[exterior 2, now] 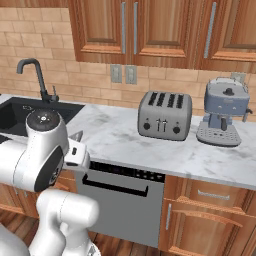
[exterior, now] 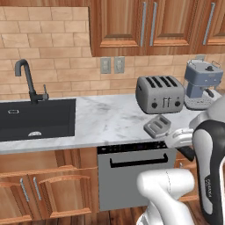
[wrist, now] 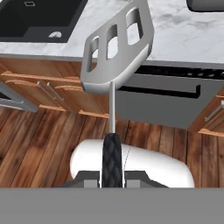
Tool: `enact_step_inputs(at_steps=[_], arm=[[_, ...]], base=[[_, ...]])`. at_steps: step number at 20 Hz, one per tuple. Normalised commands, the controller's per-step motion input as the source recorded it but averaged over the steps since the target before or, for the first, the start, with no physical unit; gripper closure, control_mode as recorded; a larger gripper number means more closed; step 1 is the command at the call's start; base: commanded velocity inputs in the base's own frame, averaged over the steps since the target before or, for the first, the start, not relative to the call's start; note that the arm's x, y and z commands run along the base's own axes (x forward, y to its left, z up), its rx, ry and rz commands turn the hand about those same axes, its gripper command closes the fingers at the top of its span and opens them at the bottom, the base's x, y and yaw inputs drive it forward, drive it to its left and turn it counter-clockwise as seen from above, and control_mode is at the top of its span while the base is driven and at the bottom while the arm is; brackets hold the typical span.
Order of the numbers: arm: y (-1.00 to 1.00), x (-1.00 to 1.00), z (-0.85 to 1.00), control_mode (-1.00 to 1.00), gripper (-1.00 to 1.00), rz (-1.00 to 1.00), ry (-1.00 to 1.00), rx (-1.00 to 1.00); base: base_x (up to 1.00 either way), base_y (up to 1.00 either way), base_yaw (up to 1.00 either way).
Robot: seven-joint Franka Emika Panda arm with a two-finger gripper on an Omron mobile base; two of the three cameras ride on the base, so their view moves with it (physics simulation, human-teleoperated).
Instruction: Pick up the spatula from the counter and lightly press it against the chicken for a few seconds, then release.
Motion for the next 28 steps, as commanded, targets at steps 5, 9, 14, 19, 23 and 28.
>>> enact_step_inputs(at_steps=[5, 9, 14, 19, 23, 28], arm=[[0.00, -0.22, 0.04, -1.00, 1.00, 0.00, 0.00, 0.00], [0.00, 0.00, 0.00, 1.00, 1.00, 0.00, 0.00, 0.00], [0.00, 0.00, 0.00, 1.00, 1.00, 0.00, 0.00, 0.00], [0.00, 0.00, 0.00, 1.00, 1.00, 0.00, 0.00, 0.00], [0.00, 0.00, 0.00, 1.00, 1.00, 0.00, 0.00, 0.00], [0.00, 0.00, 0.00, 1.00, 1.00, 0.00, 0.00, 0.00]], base=[[0.00, 0.00, 0.00], [-0.13, 0.00, 0.00], [-0.10, 0.00, -0.04], [-0.03, 0.08, -0.10], [-0.01, 0.13, -0.14], [-0.12, 0.23, -0.06]])
